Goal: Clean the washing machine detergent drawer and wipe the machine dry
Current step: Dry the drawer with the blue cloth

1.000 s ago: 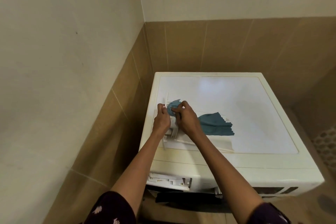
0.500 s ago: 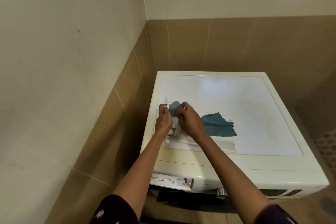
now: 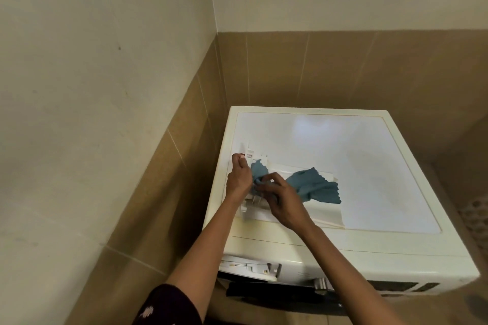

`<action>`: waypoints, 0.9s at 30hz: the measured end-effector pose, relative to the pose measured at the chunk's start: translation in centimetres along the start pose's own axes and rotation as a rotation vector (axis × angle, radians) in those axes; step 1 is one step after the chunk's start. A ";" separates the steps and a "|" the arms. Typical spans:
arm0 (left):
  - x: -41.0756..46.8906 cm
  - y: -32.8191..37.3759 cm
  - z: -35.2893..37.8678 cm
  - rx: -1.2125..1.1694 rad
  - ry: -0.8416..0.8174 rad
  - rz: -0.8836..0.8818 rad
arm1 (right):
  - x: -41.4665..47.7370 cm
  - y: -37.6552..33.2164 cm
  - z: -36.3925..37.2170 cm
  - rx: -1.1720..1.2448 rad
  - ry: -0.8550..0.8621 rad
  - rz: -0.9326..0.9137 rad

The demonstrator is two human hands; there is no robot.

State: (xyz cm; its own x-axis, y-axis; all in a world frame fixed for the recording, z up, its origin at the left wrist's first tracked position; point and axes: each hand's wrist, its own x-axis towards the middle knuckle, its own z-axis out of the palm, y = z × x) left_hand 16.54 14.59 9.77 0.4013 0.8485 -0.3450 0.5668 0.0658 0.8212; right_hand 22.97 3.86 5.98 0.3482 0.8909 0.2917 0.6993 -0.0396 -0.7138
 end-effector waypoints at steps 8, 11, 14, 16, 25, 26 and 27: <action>-0.4 0.0 0.0 0.042 0.004 0.022 | -0.4 0.5 -1.5 -0.282 -0.198 -0.308; -0.4 0.1 -0.1 0.067 0.005 0.035 | -0.1 1.6 -0.8 -0.521 -0.140 -0.501; -0.5 0.2 -0.1 0.087 0.006 0.026 | 0.9 2.4 -0.9 -0.524 -0.042 -0.542; -0.6 0.2 -0.1 0.096 0.004 0.030 | 1.4 2.4 -0.9 -0.397 -0.013 -0.469; -0.1 0.0 -0.1 0.176 -0.043 -0.030 | 6.9 3.3 -2.6 -0.077 0.042 0.171; 0.0 -0.1 -0.1 0.187 -0.053 -0.015 | 7.4 3.6 -2.7 -0.131 -0.001 0.186; 0.2 -0.3 -0.2 0.187 -0.059 0.000 | 7.8 3.8 -2.6 -0.181 -0.041 0.224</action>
State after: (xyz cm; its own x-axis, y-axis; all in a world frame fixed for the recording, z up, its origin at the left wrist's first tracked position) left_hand 16.31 14.79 9.51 0.4397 0.8156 -0.3760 0.6883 -0.0370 0.7245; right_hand 29.97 9.52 7.15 0.4835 0.8683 0.1108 0.7088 -0.3141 -0.6316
